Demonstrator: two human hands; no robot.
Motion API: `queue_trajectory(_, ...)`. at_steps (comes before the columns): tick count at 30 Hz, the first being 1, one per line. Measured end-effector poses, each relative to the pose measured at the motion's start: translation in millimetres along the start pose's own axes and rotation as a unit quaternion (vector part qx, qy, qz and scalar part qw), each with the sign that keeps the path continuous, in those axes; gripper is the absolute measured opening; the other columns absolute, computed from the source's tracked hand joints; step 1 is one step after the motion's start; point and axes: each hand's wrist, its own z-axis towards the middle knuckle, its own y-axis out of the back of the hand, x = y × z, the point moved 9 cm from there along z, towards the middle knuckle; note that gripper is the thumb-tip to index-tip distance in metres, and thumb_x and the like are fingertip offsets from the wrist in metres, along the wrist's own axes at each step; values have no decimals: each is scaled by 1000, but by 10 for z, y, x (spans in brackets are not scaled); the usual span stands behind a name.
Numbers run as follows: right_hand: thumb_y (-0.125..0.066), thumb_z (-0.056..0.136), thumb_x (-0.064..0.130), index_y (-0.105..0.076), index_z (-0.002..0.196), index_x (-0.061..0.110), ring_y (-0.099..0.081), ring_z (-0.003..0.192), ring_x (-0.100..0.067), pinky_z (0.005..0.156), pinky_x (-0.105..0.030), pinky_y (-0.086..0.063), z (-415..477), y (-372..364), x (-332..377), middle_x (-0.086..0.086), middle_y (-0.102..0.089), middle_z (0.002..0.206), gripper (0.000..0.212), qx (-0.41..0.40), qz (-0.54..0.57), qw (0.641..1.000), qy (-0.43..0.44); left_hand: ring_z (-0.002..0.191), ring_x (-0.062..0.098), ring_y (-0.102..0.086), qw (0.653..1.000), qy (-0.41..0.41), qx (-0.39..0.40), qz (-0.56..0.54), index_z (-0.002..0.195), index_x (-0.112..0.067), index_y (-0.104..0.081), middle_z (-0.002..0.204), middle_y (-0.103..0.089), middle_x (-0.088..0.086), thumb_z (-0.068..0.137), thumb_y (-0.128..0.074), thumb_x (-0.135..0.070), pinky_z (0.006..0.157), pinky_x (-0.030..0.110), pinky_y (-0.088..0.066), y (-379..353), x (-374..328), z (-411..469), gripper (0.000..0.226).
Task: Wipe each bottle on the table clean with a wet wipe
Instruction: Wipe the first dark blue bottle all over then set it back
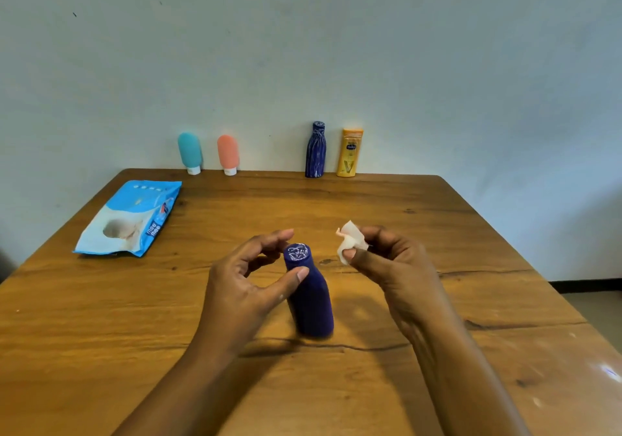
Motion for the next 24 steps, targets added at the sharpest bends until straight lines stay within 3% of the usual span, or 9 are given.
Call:
queue_trajectory(3, -66, 77, -3, -68, 96, 11, -64, 81, -8, 72, -21, -53, 3, -66, 75, -1, -71, 87, 23, 12, -25, 999, 33, 97, 4, -65, 999, 17, 37, -32, 99, -31, -69, 100, -70, -16, 59, -86, -36, 83, 15, -49, -136, 19, 11, 44)
queue_trajectory(8, -66, 82, 10, -62, 98, 27, -63, 90, -7, 78, -27, -54, 12, -132, 252, 7, -68, 96, 24, 28, -195, 976, 89, 96, 5, -63, 996, 41, 61, -49, 93, -38, -68, 95, -70, -16, 55, -72, -48, 84, 17, -48, -269, 88, -30, 39)
queue_trajectory(11, -65, 83, 12, -60, 100, 33, -60, 94, 1, 78, -16, -51, -30, -257, 465, 14, -65, 99, 27, 56, -289, 943, 153, 95, 6, -65, 994, 37, 67, -74, 90, -29, -70, 92, -72, -10, 57, -73, -43, 89, 25, -47, -316, 76, -54, 36)
queue_trajectory(16, -62, 87, 17, -64, 110, 29, -56, 92, 2, 77, -13, -46, -134, -511, 482, 14, -64, 105, 26, 129, -478, 848, 189, 92, 5, -67, 995, 13, 84, -60, 95, -26, -69, 90, -73, -12, 60, -73, -40, 84, 12, -46, -363, 3, -115, 38)
queue_trajectory(22, -63, 85, 17, -67, 104, 27, -55, 90, 2, 75, -12, -44, -211, -341, 557, 19, -58, 99, 21, 183, -518, 820, 163, 95, 4, -66, 995, 3, 76, -61, 95, -28, -69, 93, -73, -15, 59, -74, -39, 86, 13, -47, -350, -10, -163, 39)
queue_trajectory(24, -64, 85, 16, -67, 101, 25, -53, 87, 2, 72, -10, -41, -149, -233, 654, 18, -55, 99, 19, 142, -516, 828, 167, 95, 4, -66, 995, 6, 77, -60, 95, -29, -68, 94, -72, -15, 58, -74, -40, 86, 13, -48, -343, -6, -159, 39)
